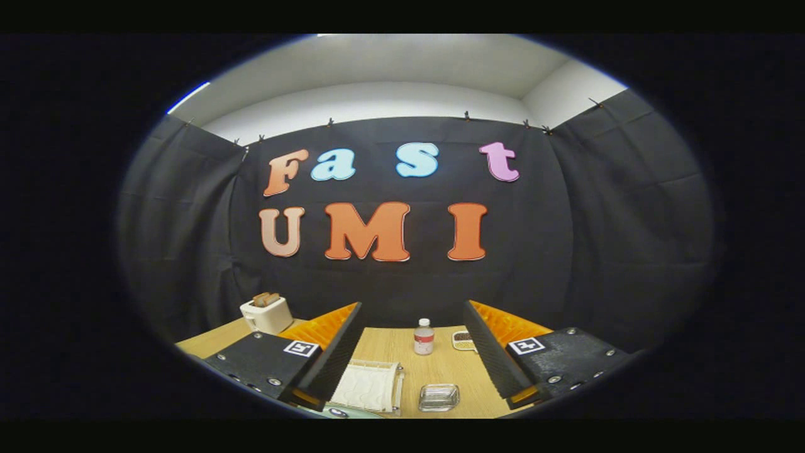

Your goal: Take the plate from the dish rack, then take the spoon from the basket and place it into the plate.

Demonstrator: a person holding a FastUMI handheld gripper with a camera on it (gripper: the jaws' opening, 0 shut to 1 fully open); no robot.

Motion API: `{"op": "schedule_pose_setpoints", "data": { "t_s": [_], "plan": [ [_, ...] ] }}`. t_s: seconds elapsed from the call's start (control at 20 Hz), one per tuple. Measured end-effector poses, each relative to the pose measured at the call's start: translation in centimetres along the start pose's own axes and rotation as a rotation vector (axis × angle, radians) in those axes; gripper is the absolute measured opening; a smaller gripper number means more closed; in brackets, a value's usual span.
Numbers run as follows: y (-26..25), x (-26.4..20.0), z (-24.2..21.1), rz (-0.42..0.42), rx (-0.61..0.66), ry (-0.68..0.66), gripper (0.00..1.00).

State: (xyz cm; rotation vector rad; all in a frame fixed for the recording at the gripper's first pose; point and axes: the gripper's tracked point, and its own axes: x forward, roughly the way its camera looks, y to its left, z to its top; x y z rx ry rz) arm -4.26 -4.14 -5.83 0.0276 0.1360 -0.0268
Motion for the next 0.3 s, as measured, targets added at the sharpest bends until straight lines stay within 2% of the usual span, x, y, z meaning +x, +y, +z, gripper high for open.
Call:
{"op": "schedule_pose_setpoints", "data": {
  "t_s": [0.3],
  "plan": [
    [0.46,0.47,0.69,0.003,-0.008,-0.015,0.94]
  ]
}}
